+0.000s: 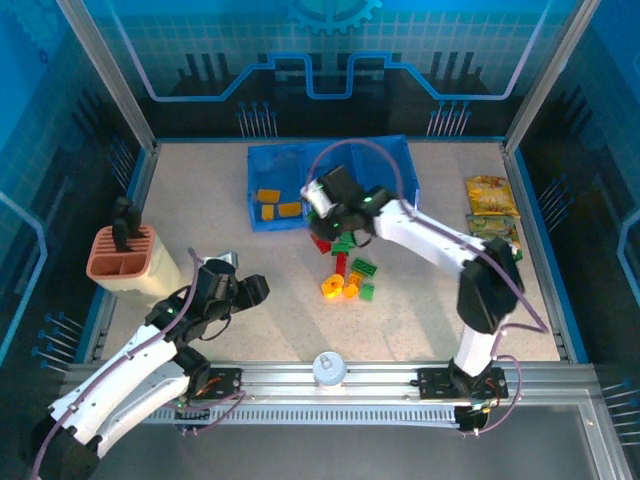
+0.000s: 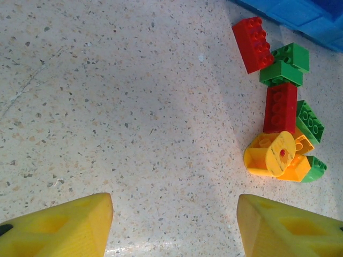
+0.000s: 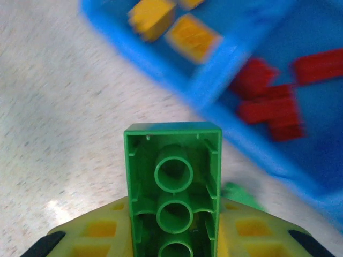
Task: Sort the legos into containers by color
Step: Place the lego in the container.
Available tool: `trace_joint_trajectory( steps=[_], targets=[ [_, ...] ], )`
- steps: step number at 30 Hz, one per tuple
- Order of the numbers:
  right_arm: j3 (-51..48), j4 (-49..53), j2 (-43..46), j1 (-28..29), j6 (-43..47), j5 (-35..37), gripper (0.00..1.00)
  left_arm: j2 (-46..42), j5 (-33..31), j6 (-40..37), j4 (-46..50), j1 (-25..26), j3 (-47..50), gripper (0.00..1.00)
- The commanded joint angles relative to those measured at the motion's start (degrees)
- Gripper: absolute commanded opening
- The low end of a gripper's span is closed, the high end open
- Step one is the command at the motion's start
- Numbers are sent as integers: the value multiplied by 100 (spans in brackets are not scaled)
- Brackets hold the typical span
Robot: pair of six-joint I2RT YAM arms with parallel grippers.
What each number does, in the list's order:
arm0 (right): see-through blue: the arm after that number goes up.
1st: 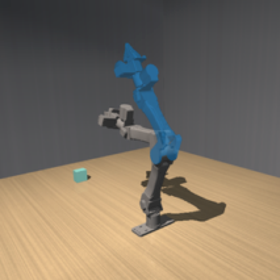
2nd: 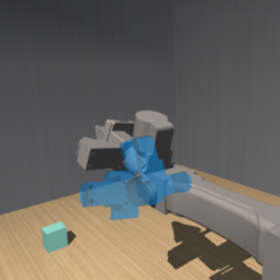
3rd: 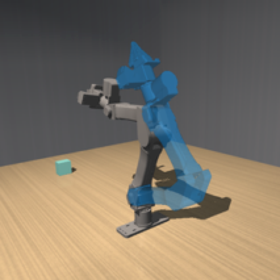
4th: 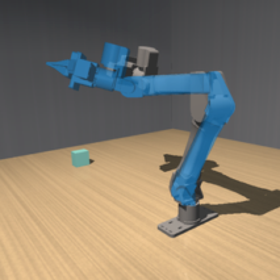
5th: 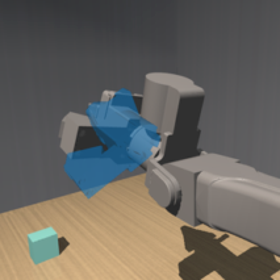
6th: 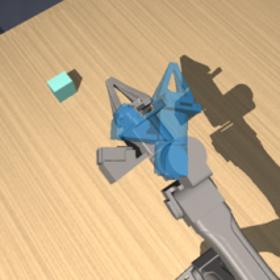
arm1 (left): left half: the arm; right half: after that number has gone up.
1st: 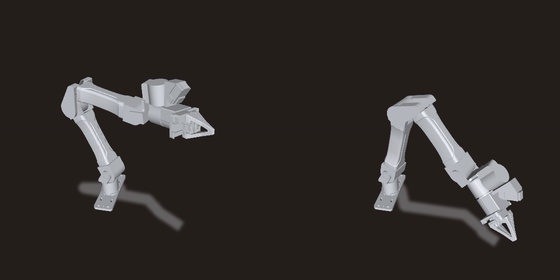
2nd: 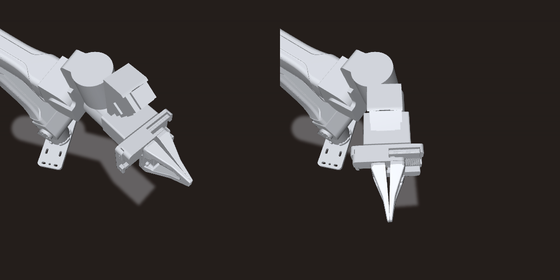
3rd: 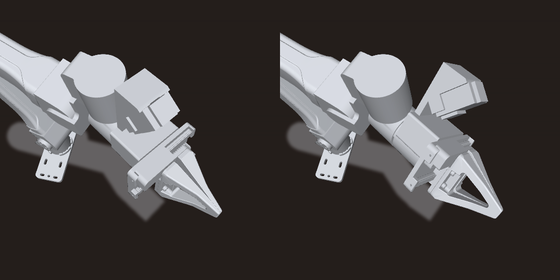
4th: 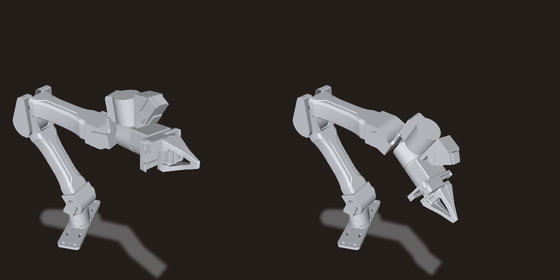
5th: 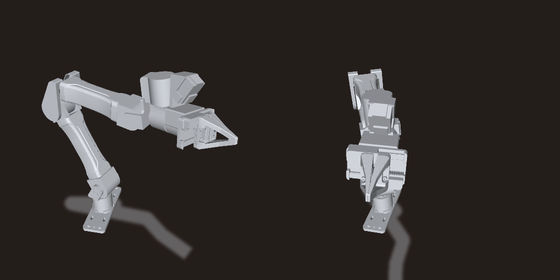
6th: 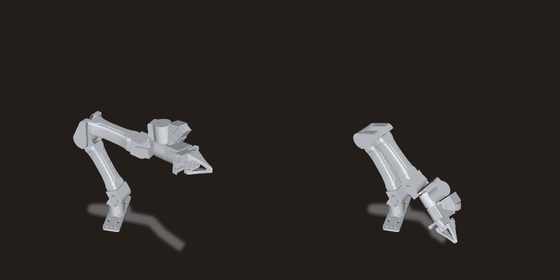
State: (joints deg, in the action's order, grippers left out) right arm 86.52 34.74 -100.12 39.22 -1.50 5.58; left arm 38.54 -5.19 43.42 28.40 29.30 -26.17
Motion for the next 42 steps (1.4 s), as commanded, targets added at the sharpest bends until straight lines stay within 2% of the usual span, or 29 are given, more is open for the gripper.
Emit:
trace_joint_trajectory(
  steps=[1,6,10,22,26,29,32,38,42],
  targets=[
    [-208,-178,297,-651,-411,121,30,127,130,-123,-181,-36,-46,64],
    [-35,102,64,-1483,-882,366,31,404,288,-158,-376,-13,-114,63],
    [244,243,-461,-1833,-1034,266,31,503,375,-158,-471,31,-133,63],
    [1066,434,-1678,-2186,-1218,331,31,658,220,-189,-447,379,-304,63],
    [1118,450,-1810,-2202,-1222,353,35,728,168,-235,-446,470,-393,63],
    [1059,403,-1771,-2202,-1222,354,50,802,132,-264,-466,523,-441,63],
    [938,346,-1624,-2191,-1222,365,59,898,112,-297,-498,576,-506,63],
    [448,231,-897,-2050,-1271,477,61,1197,97,-392,-640,646,-706,63],
    [-363,-77,-36,-1781,-1436,512,62,1439,79,-448,-734,703,-836,63]
  ],
)
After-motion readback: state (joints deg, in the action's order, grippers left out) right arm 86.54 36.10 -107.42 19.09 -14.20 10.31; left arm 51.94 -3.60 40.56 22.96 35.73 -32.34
